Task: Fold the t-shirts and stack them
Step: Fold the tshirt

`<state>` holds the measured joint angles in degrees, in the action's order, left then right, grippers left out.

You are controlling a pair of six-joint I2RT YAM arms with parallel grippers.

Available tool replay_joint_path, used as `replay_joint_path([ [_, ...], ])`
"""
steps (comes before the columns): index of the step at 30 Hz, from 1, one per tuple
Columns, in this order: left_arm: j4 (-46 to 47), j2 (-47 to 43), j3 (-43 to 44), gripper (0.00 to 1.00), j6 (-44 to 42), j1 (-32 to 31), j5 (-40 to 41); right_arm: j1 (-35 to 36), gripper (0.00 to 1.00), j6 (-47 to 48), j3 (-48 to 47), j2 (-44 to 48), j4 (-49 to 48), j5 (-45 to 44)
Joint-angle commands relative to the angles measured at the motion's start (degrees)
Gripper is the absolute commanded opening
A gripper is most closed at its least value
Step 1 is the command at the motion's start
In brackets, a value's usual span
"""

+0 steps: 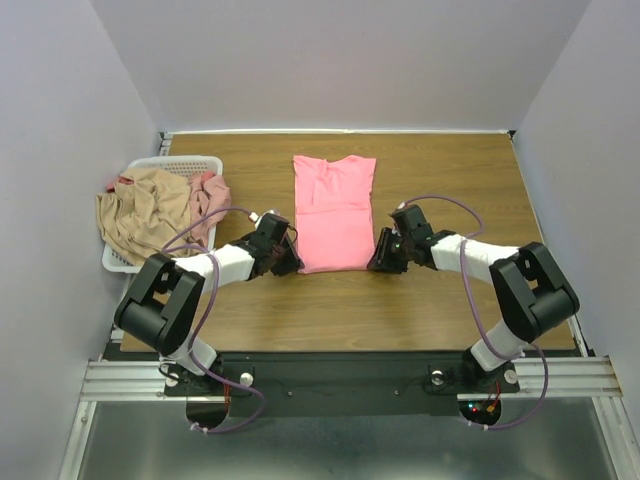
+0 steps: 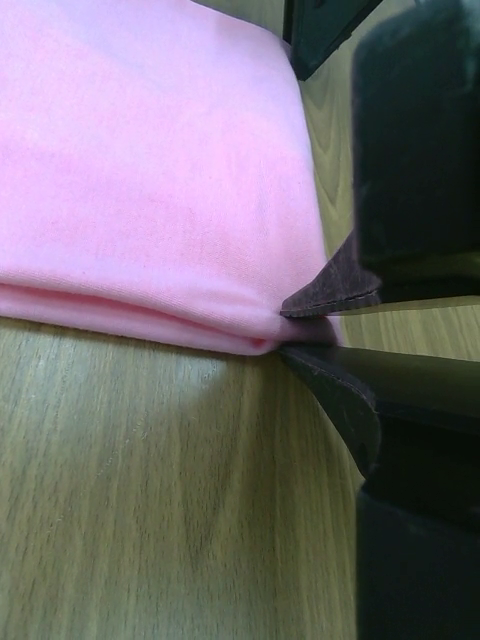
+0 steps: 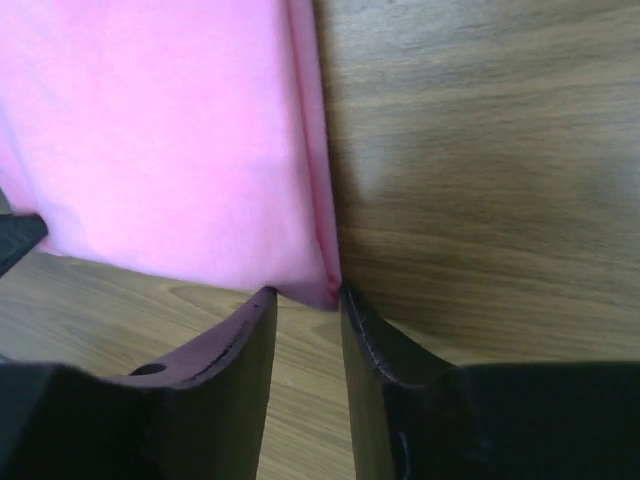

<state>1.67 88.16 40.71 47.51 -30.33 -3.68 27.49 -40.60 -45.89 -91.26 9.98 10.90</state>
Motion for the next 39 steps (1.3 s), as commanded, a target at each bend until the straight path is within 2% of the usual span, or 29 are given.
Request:
replay_joint_path([
  [1, -5.98, -0.62, -2.82, 0.30, -0.57, -0.35, 0.26, 0.55, 0.35, -1.06, 0.89, -1.72, -3.12, -1.40],
  [2, -5.63, -0.62, -3.00, 0.30, -0.57, -0.26, 0.17, 0.55, 0.29, -1.15, 0.98, -1.99, -3.47, -1.49],
  [4, -5.10, -0.53, -3.62, 0.20, -0.57, -0.43, -0.79, 0.55, 0.25, -1.24, 1.59, -1.90, -3.74, -1.49],
  [5, -4.40, -0.71, -3.79, 0.14, -0.66, -0.44, -1.23, 0.55, 0.23, -1.24, 1.77, -1.81, -4.09, -1.14],
  [6, -4.05, -0.80, -3.97, 0.00, -0.57, -0.52, -1.76, 0.55, 0.15, -1.15, 2.03, -1.64, -4.18, -0.97],
  [8, -3.17, -1.93, -4.85, 0.00, -0.75, -1.13, -2.64, 0.64, 0.04, -0.80, 3.08, -0.24, -4.53, 0.08],
  [10, -3.34, -4.47, -5.81, 0.00, -0.57, -1.84, -2.82, 0.73, 0.01, -0.19, 5.18, 3.01, -4.44, 0.79],
  [12, -3.52, -6.94, -6.78, 0.00, -0.14, -3.33, -3.26, 0.90, 0.00, 0.34, 7.47, 6.87, -4.35, 1.49],
  [17, -8.16, -17.73, -8.54, 0.00, 1.89, -7.90, -3.26, 1.08, 0.00, -1.50, 14.15, 23.98, -1.64, 5.00],
  [20, -11.41, -24.14, -7.93, 0.00, 3.64, -9.57, -2.56, 1.08, 0.00, -1.85, 14.43, 32.60, 1.87, 4.75],
  [23, -13.53, -29.16, -5.91, 0.00, 4.44, -9.84, -1.68, 1.17, 0.00, -1.42, 11.97, 36.93, 4.16, 3.96],
  [28, -16.61, -29.19, 2.33, 0.00, 3.21, -9.75, 2.26, 1.17, 0.00, 0.25, 4.43, 34.85, 4.87, 1.86],
  [31, -17.58, -25.68, 7.26, 0.00, 1.72, -8.70, 2.89, 1.08, 0.00, 0.78, 0.64, 31.60, 5.05, -3.59],
  [34, -16.27, -20.24, 11.13, 0.00, -0.30, -5.45, 1.50, 1.08, 0.00, 1.40, -5.33, 26.95, 5.05, -9.91],
  [39, -15.38, -13.82, 17.55, 0.00, -4.17, 0.61, -1.41, 1.08, 0.00, 2.89, -15.52, 18.51, 5.05, -13.27],
])
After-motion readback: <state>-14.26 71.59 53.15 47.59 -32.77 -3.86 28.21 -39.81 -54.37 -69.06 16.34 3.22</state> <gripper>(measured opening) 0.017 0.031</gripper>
